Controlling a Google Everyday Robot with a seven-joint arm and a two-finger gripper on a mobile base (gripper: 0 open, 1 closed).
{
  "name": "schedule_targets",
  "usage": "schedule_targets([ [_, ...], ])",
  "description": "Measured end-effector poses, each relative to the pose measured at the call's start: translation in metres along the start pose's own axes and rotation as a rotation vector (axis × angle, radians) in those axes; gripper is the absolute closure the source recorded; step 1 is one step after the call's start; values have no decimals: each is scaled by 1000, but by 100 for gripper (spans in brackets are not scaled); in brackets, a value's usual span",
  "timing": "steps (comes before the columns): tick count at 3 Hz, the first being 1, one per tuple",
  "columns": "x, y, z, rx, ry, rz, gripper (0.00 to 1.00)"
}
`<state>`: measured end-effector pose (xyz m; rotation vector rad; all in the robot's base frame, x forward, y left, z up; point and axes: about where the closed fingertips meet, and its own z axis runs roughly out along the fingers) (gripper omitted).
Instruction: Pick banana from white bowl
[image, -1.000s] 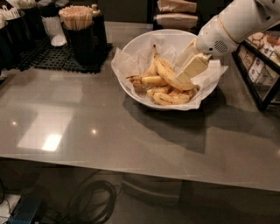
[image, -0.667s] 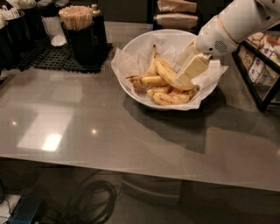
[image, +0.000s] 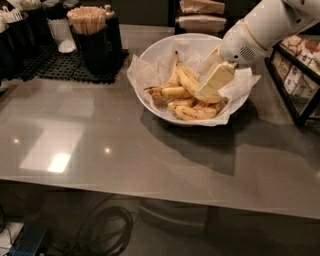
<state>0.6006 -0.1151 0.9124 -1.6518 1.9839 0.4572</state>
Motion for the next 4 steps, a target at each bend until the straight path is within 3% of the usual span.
schedule_targets([
  [1,2,-4,7,-12,12,9,37],
  [4,4,-8,17,-32,31,15,97],
])
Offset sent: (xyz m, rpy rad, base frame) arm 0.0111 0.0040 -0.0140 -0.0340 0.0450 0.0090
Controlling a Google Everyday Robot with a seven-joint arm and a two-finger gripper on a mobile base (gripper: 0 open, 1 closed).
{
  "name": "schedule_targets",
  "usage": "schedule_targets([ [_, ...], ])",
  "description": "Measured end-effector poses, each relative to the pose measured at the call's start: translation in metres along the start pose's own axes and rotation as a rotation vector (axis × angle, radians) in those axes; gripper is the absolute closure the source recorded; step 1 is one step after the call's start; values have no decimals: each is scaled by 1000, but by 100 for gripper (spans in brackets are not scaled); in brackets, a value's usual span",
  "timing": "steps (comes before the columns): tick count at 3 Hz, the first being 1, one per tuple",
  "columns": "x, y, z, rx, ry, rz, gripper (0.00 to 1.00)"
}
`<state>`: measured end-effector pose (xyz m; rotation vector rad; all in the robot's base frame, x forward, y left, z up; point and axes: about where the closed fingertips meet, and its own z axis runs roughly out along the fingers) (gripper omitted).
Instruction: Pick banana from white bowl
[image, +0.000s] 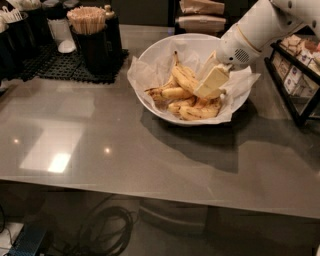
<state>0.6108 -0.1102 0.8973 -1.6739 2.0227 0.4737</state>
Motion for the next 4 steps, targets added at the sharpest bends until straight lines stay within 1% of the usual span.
schedule_targets([
  [1,-1,5,-6,13,-5,-14,100],
  [2,-8,17,-29,51,-11,-63,100],
  [3,-11,52,-59,61,-20,-144,100],
  [4,-3,90,-78,46,-88,-210,100],
])
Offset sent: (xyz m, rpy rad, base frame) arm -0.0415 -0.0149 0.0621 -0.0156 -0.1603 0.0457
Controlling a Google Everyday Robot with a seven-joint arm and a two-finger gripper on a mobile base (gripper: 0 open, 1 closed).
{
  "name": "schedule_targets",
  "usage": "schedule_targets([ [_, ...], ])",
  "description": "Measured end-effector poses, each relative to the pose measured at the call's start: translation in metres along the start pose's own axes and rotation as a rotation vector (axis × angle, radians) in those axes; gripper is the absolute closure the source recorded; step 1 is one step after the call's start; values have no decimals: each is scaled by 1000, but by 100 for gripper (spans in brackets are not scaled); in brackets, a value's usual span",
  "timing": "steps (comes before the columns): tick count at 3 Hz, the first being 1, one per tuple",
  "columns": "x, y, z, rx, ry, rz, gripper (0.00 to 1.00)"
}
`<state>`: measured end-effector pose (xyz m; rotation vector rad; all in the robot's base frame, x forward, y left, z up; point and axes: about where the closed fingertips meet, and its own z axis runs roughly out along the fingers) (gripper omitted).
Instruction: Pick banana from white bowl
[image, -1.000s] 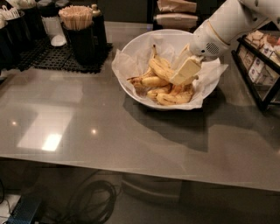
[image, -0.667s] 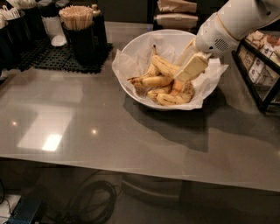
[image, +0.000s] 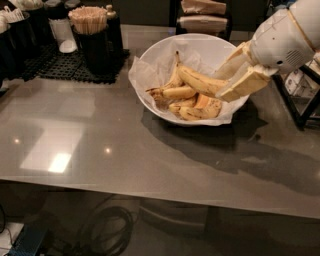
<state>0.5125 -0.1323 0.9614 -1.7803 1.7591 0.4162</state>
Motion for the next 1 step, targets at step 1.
schedule_targets([
  [1,7,6,-12,18,-20,8,100],
])
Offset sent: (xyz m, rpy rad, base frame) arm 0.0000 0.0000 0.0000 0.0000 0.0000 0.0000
